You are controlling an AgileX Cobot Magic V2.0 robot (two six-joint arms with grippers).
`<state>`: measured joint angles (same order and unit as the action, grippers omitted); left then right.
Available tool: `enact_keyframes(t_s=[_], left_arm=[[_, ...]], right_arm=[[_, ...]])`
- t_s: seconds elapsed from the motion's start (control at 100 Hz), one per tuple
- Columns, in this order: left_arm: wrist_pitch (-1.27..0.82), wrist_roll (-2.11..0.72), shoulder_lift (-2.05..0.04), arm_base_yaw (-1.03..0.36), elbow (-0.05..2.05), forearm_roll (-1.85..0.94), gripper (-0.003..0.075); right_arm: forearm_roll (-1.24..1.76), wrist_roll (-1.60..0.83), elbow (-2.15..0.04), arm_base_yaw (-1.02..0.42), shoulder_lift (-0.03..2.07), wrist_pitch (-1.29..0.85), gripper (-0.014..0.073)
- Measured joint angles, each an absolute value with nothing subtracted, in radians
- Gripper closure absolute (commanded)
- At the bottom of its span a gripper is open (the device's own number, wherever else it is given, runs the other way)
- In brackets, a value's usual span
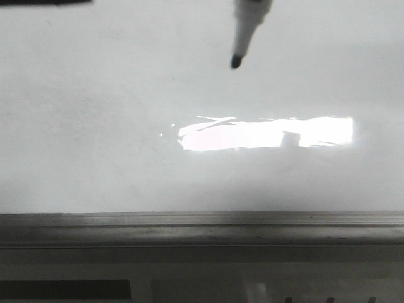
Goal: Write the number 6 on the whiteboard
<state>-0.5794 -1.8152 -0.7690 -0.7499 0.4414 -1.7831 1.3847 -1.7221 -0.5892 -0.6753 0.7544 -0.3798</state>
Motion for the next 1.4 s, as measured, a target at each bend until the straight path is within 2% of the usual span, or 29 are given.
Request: enact_keyframes(t_s=[0.13,0.28,0.43,0.77,1.4], left_arm=[[-0.289,-1.772,-0.595,-0.750,0.441,-1.791,0.0517],[-0.091,-1.759,-0.439,-0.750,0.421,-1.811,0.0741],[-0.024,-1.757,-0.376,-0.750,0.379,-1.820,0.0741],[-0.035,-1.755,-0.369,-0.750,0.327,-1.821,0.0741],[-0.037,-1.755,-0.369,-0.750,0.327,-1.821,0.0741]], right_arm=[[1.384,-1.722,-0.562,-0.682,0.695,-0.227,0.0655],[1.384,-1.722,-0.555,-0.682,0.696,-0.190,0.0655],[1.386,-1.722,-0.555,-0.683,0.716,-0.190,0.0655],[1.388,-1.726,-0.555,-0.683,0.722,-0.199,0.0655],[1.382,-1.726,-0.555,-0.683,0.722,-0.457,0.0655]])
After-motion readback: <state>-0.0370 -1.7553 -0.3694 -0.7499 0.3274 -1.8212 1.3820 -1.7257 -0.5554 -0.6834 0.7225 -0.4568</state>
